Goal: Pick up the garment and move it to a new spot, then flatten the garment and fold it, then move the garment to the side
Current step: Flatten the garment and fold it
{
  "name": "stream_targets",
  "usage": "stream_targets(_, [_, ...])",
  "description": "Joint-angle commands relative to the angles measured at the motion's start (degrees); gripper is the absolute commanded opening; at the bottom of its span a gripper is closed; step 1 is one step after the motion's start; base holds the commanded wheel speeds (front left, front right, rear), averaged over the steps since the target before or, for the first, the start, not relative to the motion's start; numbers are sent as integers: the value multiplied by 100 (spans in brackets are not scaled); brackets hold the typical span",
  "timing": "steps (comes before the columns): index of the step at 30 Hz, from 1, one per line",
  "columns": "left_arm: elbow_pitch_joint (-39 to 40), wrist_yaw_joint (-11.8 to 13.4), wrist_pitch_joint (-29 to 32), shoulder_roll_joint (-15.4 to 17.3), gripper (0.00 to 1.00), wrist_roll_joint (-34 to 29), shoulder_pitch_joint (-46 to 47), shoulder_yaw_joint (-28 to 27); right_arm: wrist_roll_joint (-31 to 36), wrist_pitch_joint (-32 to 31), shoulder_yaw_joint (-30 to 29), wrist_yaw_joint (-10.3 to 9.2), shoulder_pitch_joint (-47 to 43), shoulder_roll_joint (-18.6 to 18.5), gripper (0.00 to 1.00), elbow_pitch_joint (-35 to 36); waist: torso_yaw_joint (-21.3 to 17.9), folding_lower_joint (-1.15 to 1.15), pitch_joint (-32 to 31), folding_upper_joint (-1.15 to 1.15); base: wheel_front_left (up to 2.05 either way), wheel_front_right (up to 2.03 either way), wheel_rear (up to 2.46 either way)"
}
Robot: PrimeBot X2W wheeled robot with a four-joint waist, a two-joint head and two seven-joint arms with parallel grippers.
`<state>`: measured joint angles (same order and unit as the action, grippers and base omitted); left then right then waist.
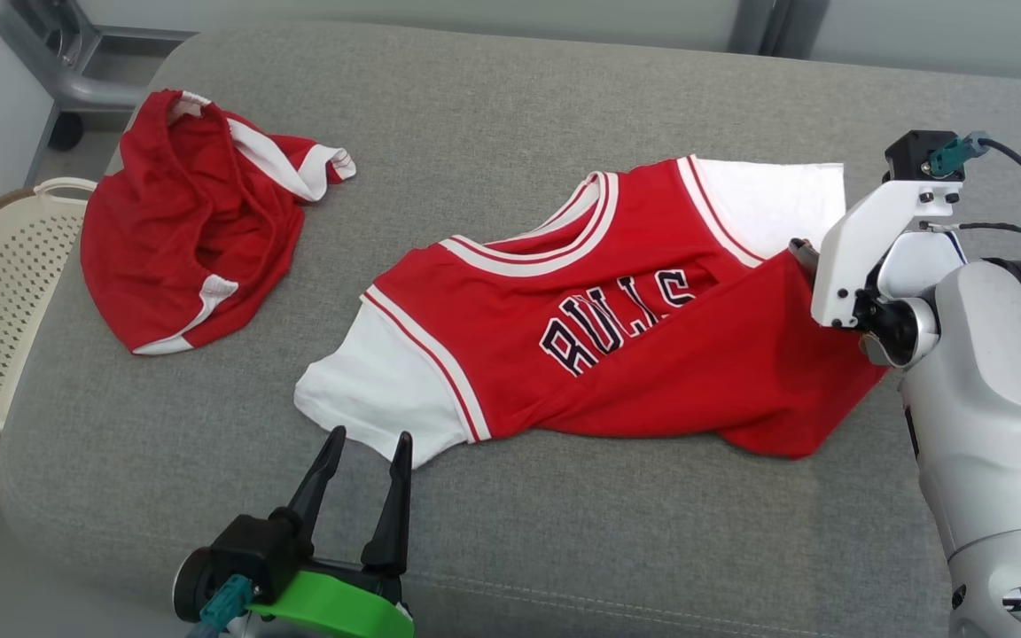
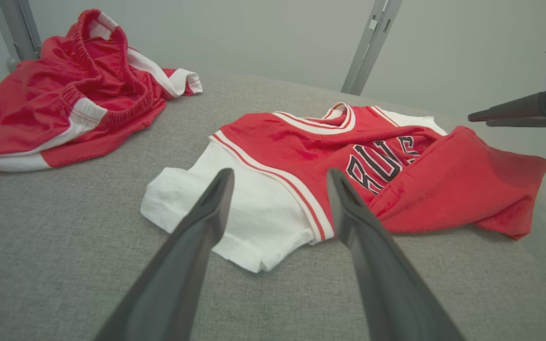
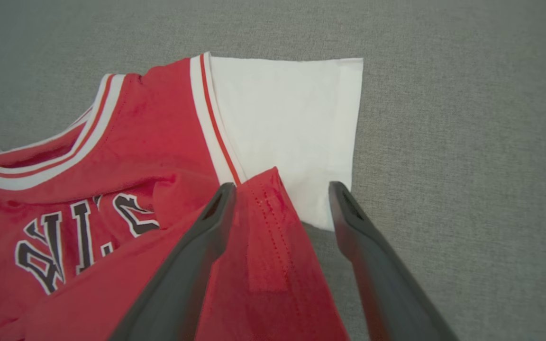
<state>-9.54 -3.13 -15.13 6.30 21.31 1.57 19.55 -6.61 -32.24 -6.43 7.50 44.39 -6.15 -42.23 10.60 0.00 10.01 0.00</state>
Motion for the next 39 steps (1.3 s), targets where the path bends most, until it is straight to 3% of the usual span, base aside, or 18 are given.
stream_targets(1, [-13,-51,-1,-11,100,-34,80,10,51,-34,-36,-2,59,-7,100,-61,78,0,70,0,0,0,0])
stream_targets(9, [-67,-40,1,-34,100,-12,120,86,235,-100,-279,-2,170,6,100,-416,243,0,184,0,0,0,0])
stream_targets(10, [-63,-32,2,-34,100,-7,123,83,236,-121,-304,-2,182,19,85,-460,247,0,199,0,0,0,0])
stream_targets(11, [-59,-24,1,-33,100,-4,125,80,245,-135,-320,-2,192,29,49,-492,248,0,213,0,0,0,0])
stream_targets(12, [-59,-18,1,-32,100,-1,129,80,264,-135,-327,-1,197,36,26,-518,247,0,225,0,0,0,0])
stream_targets(13, [-62,-13,1,-33,100,0,134,80,271,-131,-331,-2,203,42,8,-541,244,0,233,0,0,0,0])
stream_targets(14, [-70,-9,1,-34,100,1,139,84,281,-123,-329,-1,209,49,0,-559,240,0,239,0,0,0,0])
stream_targets(24, [-140,11,1,-20,100,26,163,100,178,39,-88,-2,189,24,0,-493,121,0,167,0,0,0,0])
stream_targets(25, [-141,14,1,-15,100,30,163,98,155,29,-63,-2,179,10,6,-491,110,0,156,0,0,0,0])
stream_targets(26, [-143,17,0,-10,100,31,164,98,149,30,-37,-2,171,-8,32,-487,99,0,148,0,0,0,0])
stream_targets(27, [-147,20,1,-5,100,31,162,101,139,38,-14,-2,165,-16,49,-485,89,0,139,0,0,0,0])
stream_targets(28, [-148,23,1,-2,100,33,159,106,122,62,4,-2,160,-25,96,-480,82,0,132,0,0,0,0])
stream_targets(29, [-148,23,1,1,100,35,159,112,110,75,20,-2,155,-35,100,-474,79,0,127,0,0,0,0])
stream_targets(39, [-136,33,0,46,100,56,161,144,41,149,69,-2,183,-53,100,-467,111,0,145,0,0,0,0])
